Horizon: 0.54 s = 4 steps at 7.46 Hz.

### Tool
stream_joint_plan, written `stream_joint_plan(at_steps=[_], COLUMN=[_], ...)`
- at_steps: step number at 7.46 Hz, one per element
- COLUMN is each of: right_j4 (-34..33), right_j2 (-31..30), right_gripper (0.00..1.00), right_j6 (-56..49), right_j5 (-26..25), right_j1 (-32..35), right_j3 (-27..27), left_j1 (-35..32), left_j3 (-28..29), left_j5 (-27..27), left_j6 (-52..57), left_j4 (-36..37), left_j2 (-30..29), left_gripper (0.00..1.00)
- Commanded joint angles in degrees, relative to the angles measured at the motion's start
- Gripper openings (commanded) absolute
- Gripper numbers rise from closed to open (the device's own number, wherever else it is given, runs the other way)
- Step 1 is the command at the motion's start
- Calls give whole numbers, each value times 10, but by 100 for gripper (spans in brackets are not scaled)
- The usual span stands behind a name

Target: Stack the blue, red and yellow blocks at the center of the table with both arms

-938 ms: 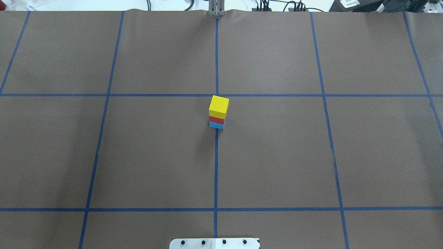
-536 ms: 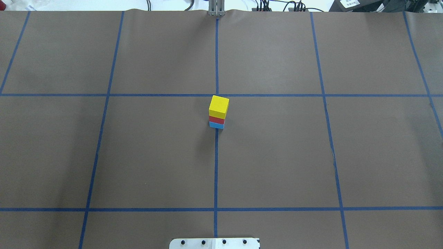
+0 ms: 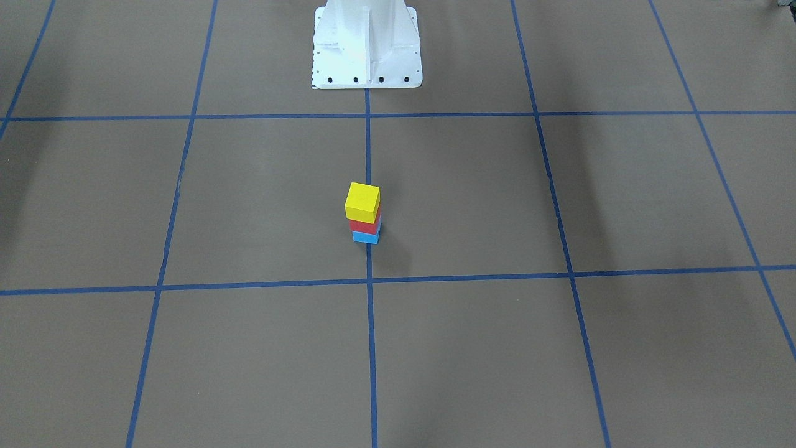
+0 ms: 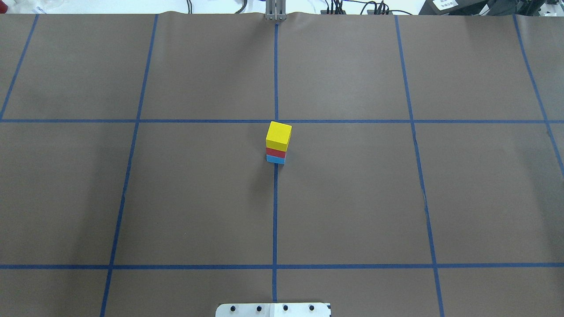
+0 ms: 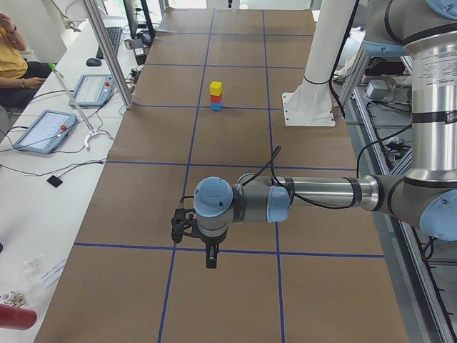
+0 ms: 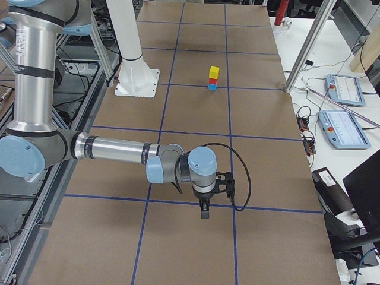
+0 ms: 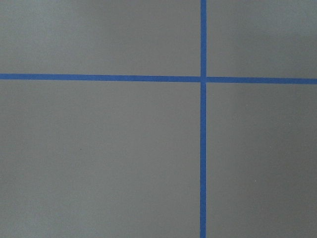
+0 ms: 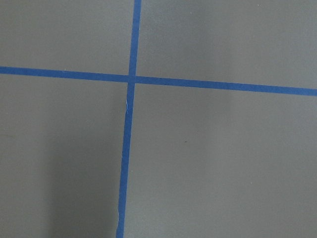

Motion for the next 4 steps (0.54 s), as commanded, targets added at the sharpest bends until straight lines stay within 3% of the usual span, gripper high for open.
stream_joint_plan(at_steps=[1,4], right_j4=[-1,-1], right_j2=[1,0], right_gripper=[100,100], right_j6=[5,4], right_j5=[1,2], right_j1=[-1,-1], right_j3=[0,0], left_j1=[0,-1], left_j3=[3,4], left_j5=[0,4], left_j6=[0,-2], left_j4=[0,0], left_j2=[5,17], left_gripper=[100,100])
